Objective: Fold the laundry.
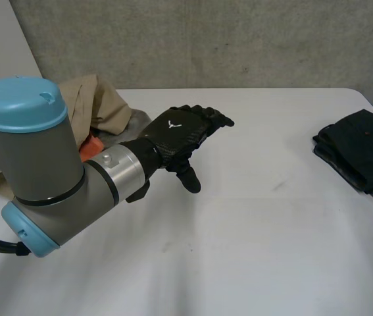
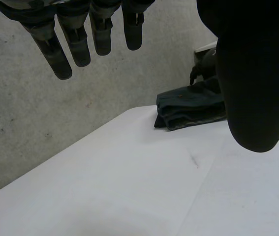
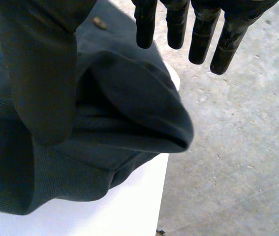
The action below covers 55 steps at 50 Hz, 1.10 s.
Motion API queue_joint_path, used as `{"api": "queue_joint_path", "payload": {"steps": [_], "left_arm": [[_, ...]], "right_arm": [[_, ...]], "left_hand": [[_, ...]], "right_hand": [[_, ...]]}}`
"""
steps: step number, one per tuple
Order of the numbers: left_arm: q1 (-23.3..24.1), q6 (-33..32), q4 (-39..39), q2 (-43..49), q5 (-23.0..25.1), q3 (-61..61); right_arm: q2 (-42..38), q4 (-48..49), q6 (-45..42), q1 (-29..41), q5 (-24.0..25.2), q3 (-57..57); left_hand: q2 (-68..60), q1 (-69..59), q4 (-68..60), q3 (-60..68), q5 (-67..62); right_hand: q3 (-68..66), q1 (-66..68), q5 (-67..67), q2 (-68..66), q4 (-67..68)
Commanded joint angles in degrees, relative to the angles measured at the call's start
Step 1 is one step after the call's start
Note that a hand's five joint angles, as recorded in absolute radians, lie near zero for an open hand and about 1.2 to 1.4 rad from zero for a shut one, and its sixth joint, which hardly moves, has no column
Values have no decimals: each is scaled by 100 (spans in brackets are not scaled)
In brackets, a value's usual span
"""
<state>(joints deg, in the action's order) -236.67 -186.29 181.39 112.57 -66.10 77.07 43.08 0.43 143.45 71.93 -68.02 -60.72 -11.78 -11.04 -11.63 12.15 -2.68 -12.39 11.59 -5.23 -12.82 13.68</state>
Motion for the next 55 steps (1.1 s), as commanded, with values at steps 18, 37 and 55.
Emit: {"api": "queue_joint_path", "payload": {"steps": [18, 37, 55], "left_arm": [[-29, -4, 2, 2, 9, 18], [-90, -4, 2, 2, 0, 45], [-152, -4, 2, -24, 0, 159]], "right_arm": [[-520, 142, -80, -188, 843, 324], [-1653, 142, 2661, 347, 123, 2933], [-2489, -314, 2776, 488, -2154, 3954]], "left_hand": [[56, -19, 41, -93, 146], [56, -19, 41, -93, 146], [39, -35, 24, -76, 129]], "right_hand": [[239, -159, 523, 282, -368], [-6761, 6841, -6477, -6718, 6632], [-6761, 6841, -6477, -6718, 6632]]}}
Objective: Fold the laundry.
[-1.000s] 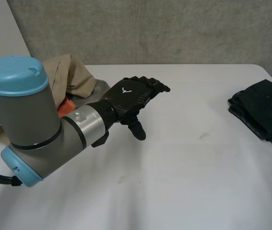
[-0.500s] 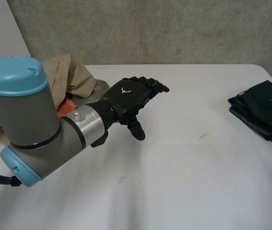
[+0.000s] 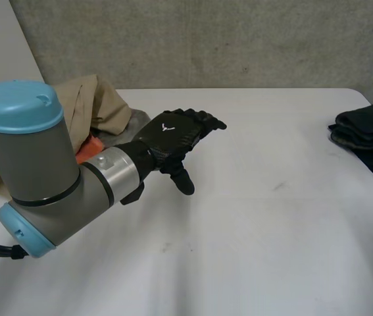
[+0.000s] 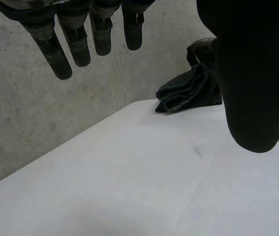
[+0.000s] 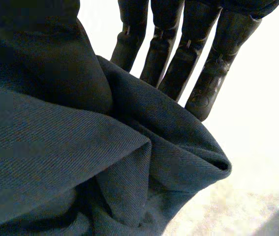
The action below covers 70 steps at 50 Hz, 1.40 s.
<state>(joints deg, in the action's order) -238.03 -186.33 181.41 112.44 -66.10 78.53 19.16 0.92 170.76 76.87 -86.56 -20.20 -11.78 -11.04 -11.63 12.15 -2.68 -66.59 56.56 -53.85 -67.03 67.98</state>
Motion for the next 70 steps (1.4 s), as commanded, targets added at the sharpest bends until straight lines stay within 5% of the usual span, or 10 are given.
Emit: {"api": "queue_joint_path", "payload": {"steps": [1, 6, 9, 21, 36, 47, 54, 65, 69, 70], "left_arm": [[-15, 0, 0, -12, 0, 13], [-7, 0, 0, -21, 0, 13], [2, 0, 0, -47, 0, 13], [11, 9, -9, -196, 0, 74], [-173, 26, 26, -591, -104, -31], [-919, 26, 580, -689, -1581, -444], [-2193, -981, 747, 284, -1670, -874], [-2845, -2891, 765, 2070, -1713, -1745], [-2951, -2909, 791, 2422, -1731, -1921], [-2942, -2892, 826, 2440, -1740, -1956]], "right_arm": [[-88, -425, 54, 3, -300, -133], [245, -558, 300, 3, 42, -572], [685, -523, 423, -15, 428, -1072], [2055, -497, 82, -146, 710, -2689], [4087, 258, -2890, -744, 368, -3930], [5255, 2052, -2661, 1575, 1755, -5879], [5406, 2211, -2706, 2692, 2143, -7313], [5353, 2167, -2706, 2816, 1958, -8078], [5353, 2167, -2714, 2772, 1958, -8140], [5353, 2167, -2714, 2772, 1958, -8140]], "left_hand": [[56, -19, 41, -93, 146], [39, -36, 24, -76, 129], [39, -36, 24, -76, 129], [56, -19, 41, -93, 146], [73, -2, 58, -110, 163], [90, 15, 74, -127, 180], [90, 15, 74, -127, 180], [56, -19, 41, -93, 146], [-1754, -1829, -1769, 1717, -1664], [-3576, -3650, -3591, 3539, -3486]], "right_hand": [[-1341, 2344, -1615, -1297, 1202], [-1341, 2344, -1615, -1297, 1202], [5659, -4656, 5385, 5703, -5798], [5659, -4656, 5385, 5703, -5798], [5659, -4656, 5385, 5703, -5798], [5659, -4656, 5385, 5703, -5798], [5659, -4656, 5385, 5703, -5798], [5659, -4656, 5385, 5703, -5798], [5659, -4656, 5385, 5703, -5798], [5659, -4656, 5385, 5703, -5798]]}}
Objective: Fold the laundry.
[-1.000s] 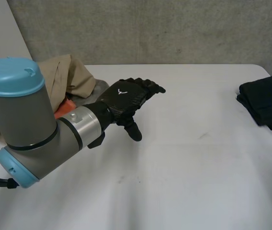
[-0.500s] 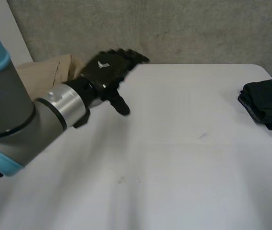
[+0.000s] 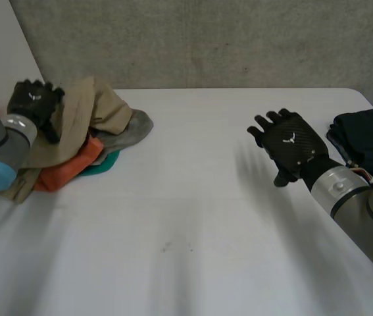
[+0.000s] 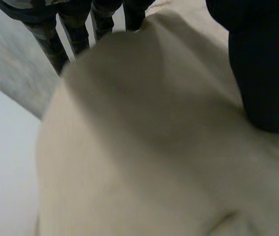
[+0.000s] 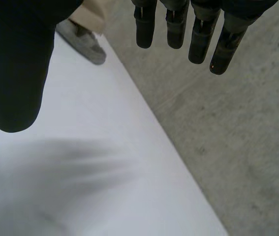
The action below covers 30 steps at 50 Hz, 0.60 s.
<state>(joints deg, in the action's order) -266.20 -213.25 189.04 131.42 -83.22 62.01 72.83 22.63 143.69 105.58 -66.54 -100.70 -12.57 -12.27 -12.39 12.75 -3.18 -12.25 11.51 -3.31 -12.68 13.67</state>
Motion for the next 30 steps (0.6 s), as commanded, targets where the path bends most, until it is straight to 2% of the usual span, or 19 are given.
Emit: {"api": "queue_joint_path", "payload": {"steps": [1, 2, 3, 6, 10, 14, 15, 20, 23, 25, 26, 27, 28, 30], "left_arm": [[-108, -182, 88, 534, -36, -304], [-64, -165, 132, 534, -54, -295], [-38, -138, 202, 517, -80, -260], [217, 81, 571, 254, -317, -155], [656, 687, 1081, -633, -625, 240], [1209, 1223, 1337, -1389, -625, 566], [1532, 1416, 1337, -1626, -582, 653], [2501, 1830, 1293, -1795, -283, 795], [3097, 1971, 1223, -1516, -160, 760], [3284, 1998, 1161, -1295, -159, 699], [3354, 2015, 1117, -1172, -159, 663], [3529, 2033, 1039, -962, -168, 602], [3592, 2059, 994, -891, -168, 575], [3671, 2120, 933, -846, -159, 566]], "right_arm": [[-15, -4, -8, -108, -43, -81], [-6, -4, -8, -108, -43, -81], [-15, -4, -8, -108, -43, -81], [-6, -4, 1, -108, -69, -81], [-6, -4, 10, -108, -131, -90], [20, -4, 28, -117, -245, -81], [29, -4, 28, -117, -289, -72], [38, -4, 54, -143, -745, 24], [56, -4, 71, -204, -1123, 86], [64, -4, 98, -266, -1351, 130], [64, -4, 115, -283, -1413, 139], [64, -4, 124, -301, -1457, 156], [64, -4, 133, -310, -1493, 165], [64, -22, 177, -354, -1519, 183]], "left_hand": [[-4731, -4761, -4749, 4713, -4670], [-6143, -6172, -6160, 6124, -6082], [-6737, -6767, -6755, 6719, -6676], [-6743, -6773, -6761, 6725, -6682], [-6743, -6773, -6761, 6725, -6682], [-6743, -6773, -6761, 6725, -6682], [-6743, -6773, -6761, 6725, -6682], [-6743, -6773, -6761, 6725, -6682], [-6743, -6773, -6761, 6725, -6682], [-6743, -6773, -6761, 6725, -6682], [-5447, -5476, -5464, 5428, -5386], [-2469, -2499, -2487, 2451, -2408], [-1291, -1320, -1308, 1272, -1230], [257, 227, 239, -275, 318]], "right_hand": [[225, -151, 331, 268, -367], [225, -151, 331, 268, -367], [225, -151, 331, 268, -367], [225, -151, 331, 268, -367], [225, -151, 331, 268, -367], [225, -151, 331, 268, -367], [225, -151, 331, 268, -367], [225, -151, 331, 268, -367], [225, -151, 331, 268, -367], [225, -151, 331, 268, -367], [225, -151, 331, 268, -367], [225, -151, 331, 268, -367], [225, -151, 331, 268, -367], [225, -151, 331, 268, -367]]}}
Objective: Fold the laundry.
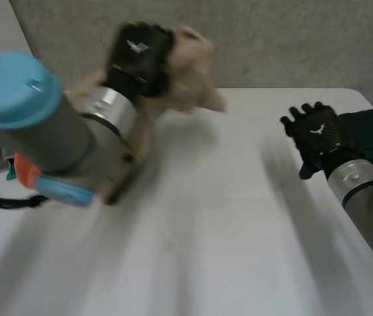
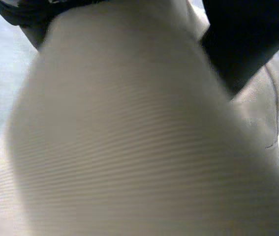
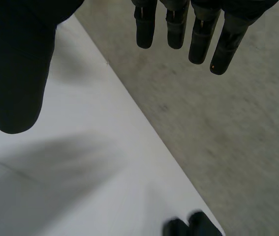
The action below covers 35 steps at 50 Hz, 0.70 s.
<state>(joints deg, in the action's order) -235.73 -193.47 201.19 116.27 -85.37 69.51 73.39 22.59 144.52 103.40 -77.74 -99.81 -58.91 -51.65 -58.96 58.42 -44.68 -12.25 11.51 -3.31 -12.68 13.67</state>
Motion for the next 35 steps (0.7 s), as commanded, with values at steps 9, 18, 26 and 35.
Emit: {"api": "queue_joint_path", "payload": {"steps": [9, 18, 26, 35], "left_arm": [[116, 600, -326, 46, 29, 36], [-983, 503, -361, -245, 108, 467], [-1467, -577, -756, 537, 275, 432], [-1353, -1070, -1012, 634, 433, 792]], "right_arm": [[18, -254, 576, -303, -321, 172], [97, -1660, 1130, -276, 233, 515], [141, -2891, 1430, -22, 523, 603], [211, -2893, 1315, 497, 410, 15]], "left_hand": [[4891, 4165, 4896, -4842, 4468], [4685, 3959, 4690, -4635, 4262], [4618, 3892, 4623, -4568, 4194], [4584, 3858, 4589, -4534, 4160]], "right_hand": [[225, -151, 331, 268, -367], [225, -151, 331, 268, -367], [225, -151, 331, 268, -367], [225, -151, 331, 268, -367]]}}
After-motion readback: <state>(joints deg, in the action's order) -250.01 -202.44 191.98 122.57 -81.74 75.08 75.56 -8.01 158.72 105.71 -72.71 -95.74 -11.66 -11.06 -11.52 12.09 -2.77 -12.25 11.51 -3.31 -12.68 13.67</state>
